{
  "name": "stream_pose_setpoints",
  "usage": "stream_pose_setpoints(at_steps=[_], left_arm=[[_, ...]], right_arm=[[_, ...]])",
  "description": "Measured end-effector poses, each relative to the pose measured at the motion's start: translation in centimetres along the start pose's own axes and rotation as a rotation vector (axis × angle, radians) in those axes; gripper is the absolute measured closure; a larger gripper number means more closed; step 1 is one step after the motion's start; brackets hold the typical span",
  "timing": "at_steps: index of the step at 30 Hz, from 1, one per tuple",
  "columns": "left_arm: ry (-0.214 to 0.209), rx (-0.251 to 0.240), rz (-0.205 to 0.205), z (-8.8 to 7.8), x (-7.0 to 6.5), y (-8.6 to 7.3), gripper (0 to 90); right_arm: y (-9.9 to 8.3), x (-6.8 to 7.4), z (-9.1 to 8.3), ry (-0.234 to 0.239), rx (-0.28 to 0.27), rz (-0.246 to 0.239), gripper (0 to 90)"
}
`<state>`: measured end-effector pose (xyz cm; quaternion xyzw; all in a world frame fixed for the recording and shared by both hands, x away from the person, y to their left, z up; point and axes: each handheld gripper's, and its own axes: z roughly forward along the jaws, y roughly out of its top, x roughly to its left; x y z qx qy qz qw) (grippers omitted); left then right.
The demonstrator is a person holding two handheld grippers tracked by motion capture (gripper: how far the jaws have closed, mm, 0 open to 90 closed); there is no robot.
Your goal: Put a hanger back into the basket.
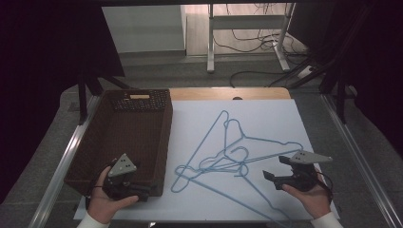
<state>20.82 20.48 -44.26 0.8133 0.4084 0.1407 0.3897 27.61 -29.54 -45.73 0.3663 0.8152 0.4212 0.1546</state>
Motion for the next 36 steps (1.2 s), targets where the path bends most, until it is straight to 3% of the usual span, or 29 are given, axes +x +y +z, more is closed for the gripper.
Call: stream_pose_setpoints(at_steps=[9, 11, 15, 19, 24, 31, 36], left_arm=[[-0.003, -0.007, 0.002, -0.1, 0.3, 0.1, 6.9], [-0.022, -0.006, -0.011, -0.1, 0.4, -0.3, 7.0], [-0.024, -0.005, -0.006, -0.3, 0.2, -0.2, 7.2], [-0.024, -0.003, 0.011, -0.4, -0.1, 0.1, 7.2], [-0.028, 0.005, 0.016, -0.1, -0.1, 0.2, 7.5], [-0.025, 0.009, 0.006, 0.0, 0.2, 0.1, 7.9], [-0.032, 0.015, 0.008, 0.1, 0.5, 0.0, 8.2]], right_arm=[[-0.1, -0.1, 0.7, -0.001, 0.044, 0.001, 15.6], [-0.1, 0.0, 0.7, -0.014, 0.053, 0.006, 15.7], [-0.1, 0.0, 0.3, -0.052, 0.052, 0.036, 16.4], [-0.1, -0.4, 0.0, -0.049, 0.06, 0.08, 21.0], [-0.1, -0.5, 0.3, -0.071, 0.085, 0.083, 21.0], [1.8, -0.9, 1.9, -0.083, 0.109, 0.081, 23.3], [3.6, -1.6, 4.1, -0.099, 0.136, 0.099, 25.5]])
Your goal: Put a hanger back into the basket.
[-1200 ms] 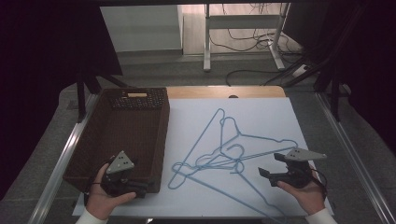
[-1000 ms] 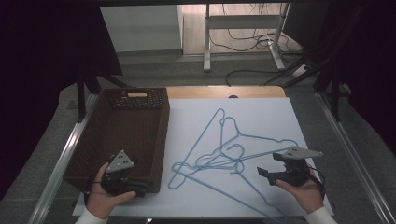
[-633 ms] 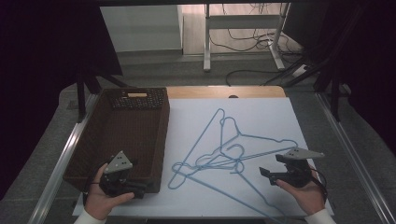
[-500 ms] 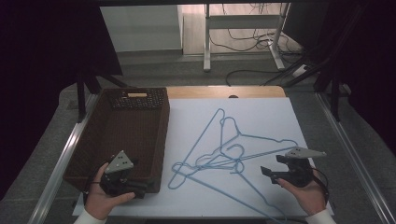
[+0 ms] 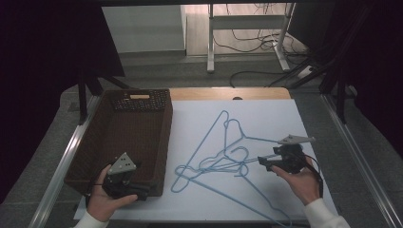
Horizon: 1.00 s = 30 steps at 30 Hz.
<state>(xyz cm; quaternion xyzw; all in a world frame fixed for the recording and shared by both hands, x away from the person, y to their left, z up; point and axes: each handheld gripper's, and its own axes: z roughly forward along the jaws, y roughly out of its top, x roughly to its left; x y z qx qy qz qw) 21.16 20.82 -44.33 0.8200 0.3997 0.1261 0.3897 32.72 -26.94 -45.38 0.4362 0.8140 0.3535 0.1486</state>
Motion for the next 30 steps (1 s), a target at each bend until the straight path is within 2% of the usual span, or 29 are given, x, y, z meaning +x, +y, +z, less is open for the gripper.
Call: stream_pose_setpoints(at_steps=[5, 10, 21, 24, 25, 26, 28, 30], left_arm=[[-0.005, -0.001, 0.0, 0.1, 0.1, 0.0, 8.6], [-0.007, -0.001, -0.003, 0.1, 0.2, -0.1, 8.8], [-0.011, 0.004, 0.001, 0.2, 0.2, 0.0, 9.0], [-0.01, 0.006, 0.004, 0.2, 0.2, 0.0, 9.1], [-0.009, 0.007, 0.005, 0.2, 0.2, 0.0, 9.1], [-0.011, 0.007, 0.007, 0.2, 0.1, 0.1, 9.1], [-0.01, 0.006, 0.008, 0.2, 0.1, 0.1, 9.1], [-0.012, 0.003, 0.008, 0.2, 0.1, 0.1, 9.1]], right_arm=[[2.1, -0.8, 2.7, -0.028, 0.037, 0.027, 27.7], [3.7, -1.3, 5.0, -0.049, 0.075, 0.027, 29.1], [5.8, -1.6, 8.0, -0.055, 0.104, 0.048, 31.9], [6.8, -1.6, 9.6, -0.064, 0.125, 0.047, 33.8], [6.8, -1.6, 9.6, -0.064, 0.125, 0.047, 33.8], [7.2, -1.7, 10.4, -0.067, 0.138, 0.052, 34.6], [7.4, -1.7, 10.8, -0.071, 0.145, 0.051, 35.1], [8.0, -1.7, 12.0, -0.085, 0.166, 0.05, 38.5]])
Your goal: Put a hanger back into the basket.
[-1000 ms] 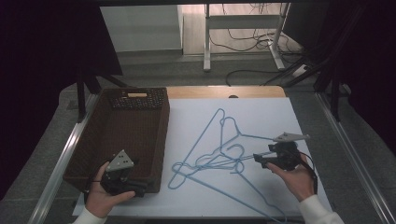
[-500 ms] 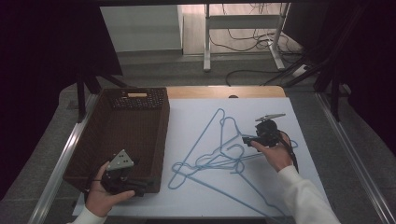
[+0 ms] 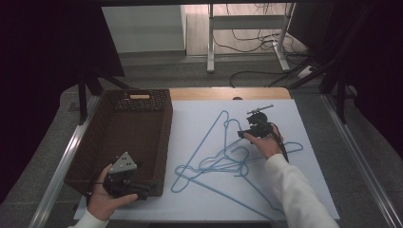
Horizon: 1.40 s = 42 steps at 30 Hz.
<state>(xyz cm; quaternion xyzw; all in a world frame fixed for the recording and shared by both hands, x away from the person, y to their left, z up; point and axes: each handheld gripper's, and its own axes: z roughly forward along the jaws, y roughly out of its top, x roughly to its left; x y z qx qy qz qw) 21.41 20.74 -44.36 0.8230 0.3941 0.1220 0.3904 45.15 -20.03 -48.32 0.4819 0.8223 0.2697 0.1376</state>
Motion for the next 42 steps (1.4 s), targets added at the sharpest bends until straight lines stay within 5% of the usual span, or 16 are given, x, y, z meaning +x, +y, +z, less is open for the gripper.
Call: stream_pose_setpoints(at_steps=[14, 20, 25, 32, 42], left_arm=[[-0.004, 0.0, -0.002, 0.0, 0.2, -0.1, 9.2], [-0.006, 0.004, 0.005, 0.1, 0.1, -0.1, 9.2], [-0.002, -0.003, 0.006, -0.1, 0.0, 0.0, 9.2], [0.001, -0.018, 0.02, -0.5, -0.4, 0.2, 9.5], [-0.007, -0.03, 0.069, -0.6, -2.1, 1.4, 9.9]], right_arm=[[1.5, 0.3, 3.6, -0.057, 0.099, 0.007, 62.0], [1.7, 0.6, 3.6, -0.08, 0.125, -0.001, 79.8], [1.6, 0.9, 3.5, -0.101, 0.125, 0.026, 84.6], [0.9, 0.7, 2.1, -0.075, 0.083, 0.034, 85.9], [-0.9, 2.2, -3.6, -0.012, -0.066, 0.023, 85.9]])
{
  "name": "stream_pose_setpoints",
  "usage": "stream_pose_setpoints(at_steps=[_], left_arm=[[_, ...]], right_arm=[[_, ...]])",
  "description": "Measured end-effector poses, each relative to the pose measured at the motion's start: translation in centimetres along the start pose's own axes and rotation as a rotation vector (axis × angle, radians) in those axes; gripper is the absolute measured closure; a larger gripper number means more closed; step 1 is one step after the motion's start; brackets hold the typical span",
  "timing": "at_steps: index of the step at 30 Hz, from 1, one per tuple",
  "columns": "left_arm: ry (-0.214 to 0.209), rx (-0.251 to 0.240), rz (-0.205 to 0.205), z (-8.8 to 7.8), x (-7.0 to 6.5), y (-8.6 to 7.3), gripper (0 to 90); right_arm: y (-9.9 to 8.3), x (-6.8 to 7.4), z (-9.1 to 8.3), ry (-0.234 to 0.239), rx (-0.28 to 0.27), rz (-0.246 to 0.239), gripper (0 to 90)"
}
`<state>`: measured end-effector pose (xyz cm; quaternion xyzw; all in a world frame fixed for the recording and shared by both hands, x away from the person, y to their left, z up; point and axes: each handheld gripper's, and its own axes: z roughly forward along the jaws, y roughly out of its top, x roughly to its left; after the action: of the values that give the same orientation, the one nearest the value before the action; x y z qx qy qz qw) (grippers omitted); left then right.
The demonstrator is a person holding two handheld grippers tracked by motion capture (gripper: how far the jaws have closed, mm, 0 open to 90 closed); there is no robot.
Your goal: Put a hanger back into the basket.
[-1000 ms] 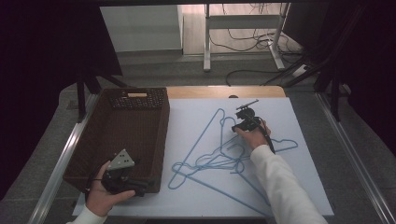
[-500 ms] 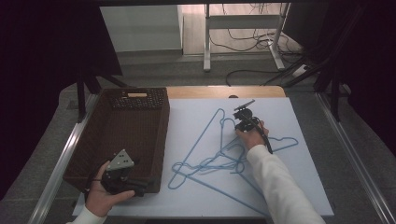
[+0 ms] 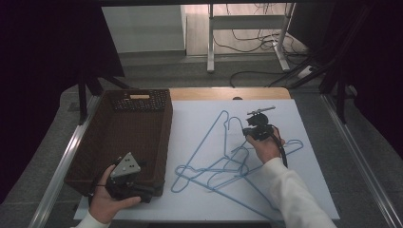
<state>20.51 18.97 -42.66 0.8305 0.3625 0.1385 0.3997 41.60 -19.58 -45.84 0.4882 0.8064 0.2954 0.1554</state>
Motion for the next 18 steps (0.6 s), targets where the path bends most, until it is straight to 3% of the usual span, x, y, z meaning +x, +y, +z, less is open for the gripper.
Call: stream_pose_setpoints(at_steps=[4, 9, 16, 18], left_arm=[[-0.039, -0.002, -0.012, 0.3, -0.4, 0.6, 10.3], [-0.052, 0.002, -0.001, 0.7, -0.8, 1.1, 10.8], [-0.075, 0.02, -0.01, 1.8, -1.4, 1.8, 13.6], [-0.104, 0.035, -0.001, 2.4, -2.1, 2.4, 14.6]], right_arm=[[-0.8, 0.5, -1.3, 0.015, -0.018, 0.001, 85.9], [-1.9, 0.7, -2.4, 0.057, -0.029, 0.027, 85.9], [-2.9, 0.6, -2.7, 0.075, -0.045, 0.046, 85.9], [-2.9, 0.6, -2.7, 0.075, -0.045, 0.046, 85.9]])
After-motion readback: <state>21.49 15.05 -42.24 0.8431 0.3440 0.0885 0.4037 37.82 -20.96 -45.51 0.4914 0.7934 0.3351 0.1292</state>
